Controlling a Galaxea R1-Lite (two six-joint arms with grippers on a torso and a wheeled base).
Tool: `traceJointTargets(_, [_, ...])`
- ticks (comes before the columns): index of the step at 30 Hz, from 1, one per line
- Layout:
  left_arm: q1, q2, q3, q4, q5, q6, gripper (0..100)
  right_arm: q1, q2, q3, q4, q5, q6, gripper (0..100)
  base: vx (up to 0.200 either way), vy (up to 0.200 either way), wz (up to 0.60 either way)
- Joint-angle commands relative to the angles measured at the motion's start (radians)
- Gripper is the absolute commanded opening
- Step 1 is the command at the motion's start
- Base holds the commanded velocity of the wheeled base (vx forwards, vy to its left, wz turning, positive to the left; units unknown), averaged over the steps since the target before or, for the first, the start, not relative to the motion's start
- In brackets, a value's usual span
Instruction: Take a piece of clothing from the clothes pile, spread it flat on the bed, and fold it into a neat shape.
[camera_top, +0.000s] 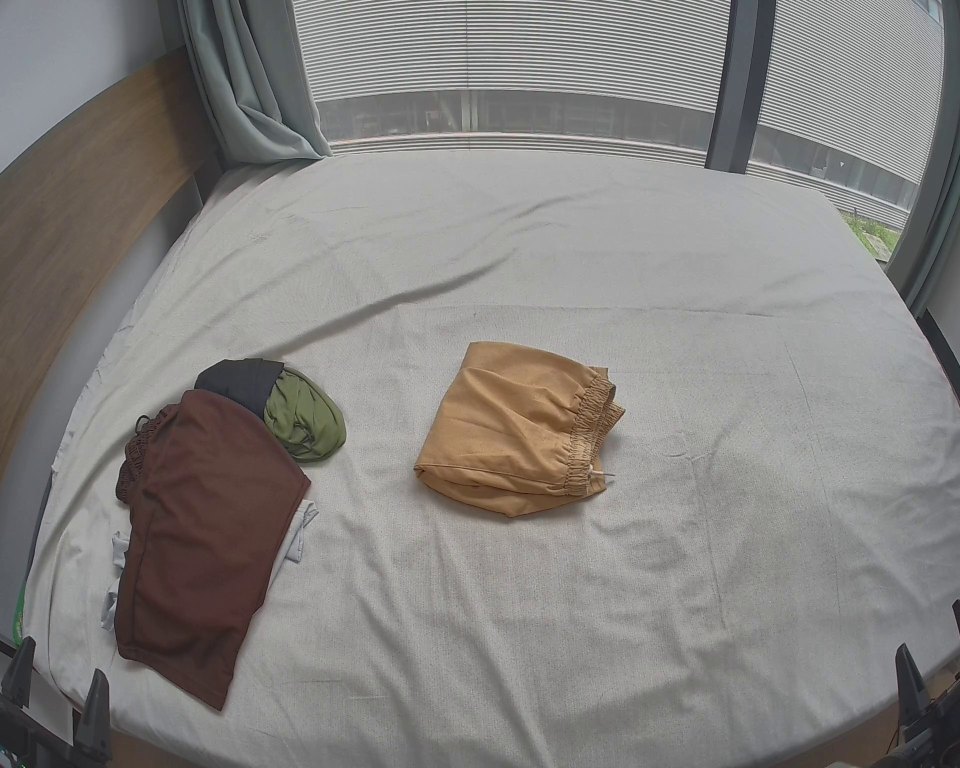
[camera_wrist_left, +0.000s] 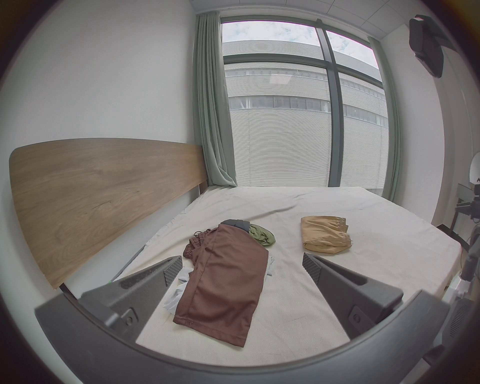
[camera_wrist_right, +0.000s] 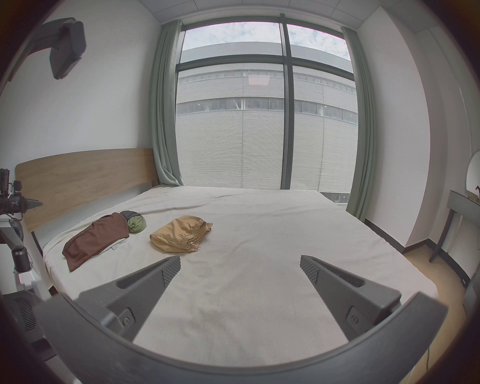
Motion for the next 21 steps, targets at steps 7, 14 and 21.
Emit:
traceJointTargets(7, [-0.005,-0.013,0.018,0.015,-0.030,-0.001,100,0.002,-0.011,0.016,0.038,-0.020,0.026,100,0.000,0.000,0.00])
traceJointTargets(14, [-0.005,-0.013,0.018,0.015,-0.030,-0.001,100,0.002,-0.011,0.016,0.038,-0.022,0.027,100,0.000,0.000,0.00])
traceJointTargets(21, [-0.005,-0.013,0.018,0.015,-0.030,-0.001,100,0.002,-0.011,0.016,0.038,-0.022,0.027,100,0.000,0.000,0.00])
